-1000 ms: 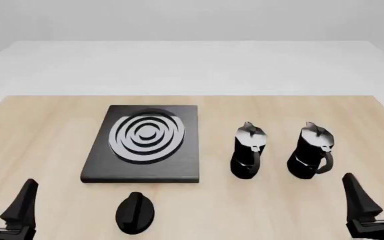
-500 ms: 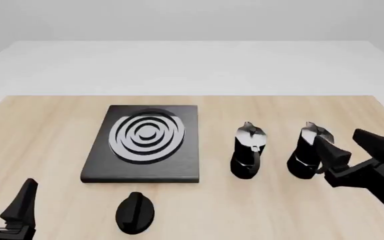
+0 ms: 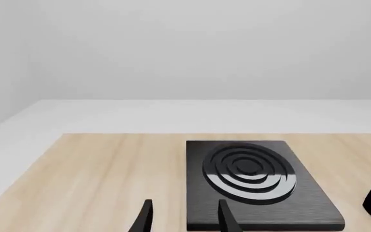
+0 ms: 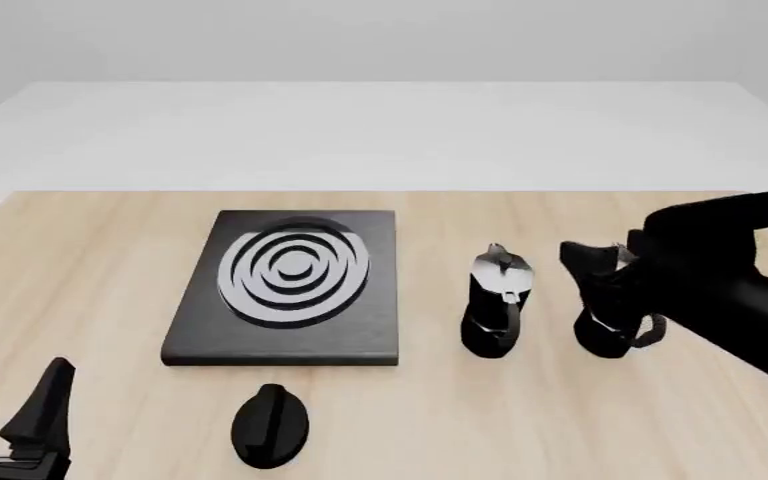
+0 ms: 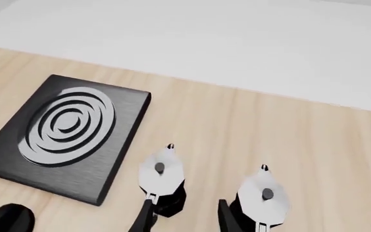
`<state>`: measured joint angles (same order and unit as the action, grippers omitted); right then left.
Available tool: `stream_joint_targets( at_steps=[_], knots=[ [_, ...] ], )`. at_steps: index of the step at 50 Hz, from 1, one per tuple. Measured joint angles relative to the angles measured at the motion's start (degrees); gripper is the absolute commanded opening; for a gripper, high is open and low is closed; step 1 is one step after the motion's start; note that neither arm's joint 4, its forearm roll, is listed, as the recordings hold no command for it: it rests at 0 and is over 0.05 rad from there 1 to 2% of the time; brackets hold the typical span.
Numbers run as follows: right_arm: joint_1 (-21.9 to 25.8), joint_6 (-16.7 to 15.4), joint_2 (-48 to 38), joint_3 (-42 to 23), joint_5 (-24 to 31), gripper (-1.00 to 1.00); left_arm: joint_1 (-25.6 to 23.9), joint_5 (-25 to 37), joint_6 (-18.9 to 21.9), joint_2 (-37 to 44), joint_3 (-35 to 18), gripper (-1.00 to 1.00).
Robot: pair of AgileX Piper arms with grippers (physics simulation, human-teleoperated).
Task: Put both moka pots on the stove.
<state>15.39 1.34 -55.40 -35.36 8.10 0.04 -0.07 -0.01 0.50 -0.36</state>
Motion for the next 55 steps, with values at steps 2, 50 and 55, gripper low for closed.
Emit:
stream_joint_targets(
  at_steps=[2,50,55],
  knots=[
    [0.19,0.32,-1.00,-0.32,-0.18,1.00,0.00,-0.02,0.00,0.01,0.00,1.00],
    [6.20,6.74,-15.98,-1.52,-4.60,1.00,0.01,-0.11,0.00,0.07,0.05,1.00],
    [6.46,7.53,-17.38,-1.59,-4.83,1.00,0.01,-0.11,0.00,0.07,0.05,1.00]
  ],
)
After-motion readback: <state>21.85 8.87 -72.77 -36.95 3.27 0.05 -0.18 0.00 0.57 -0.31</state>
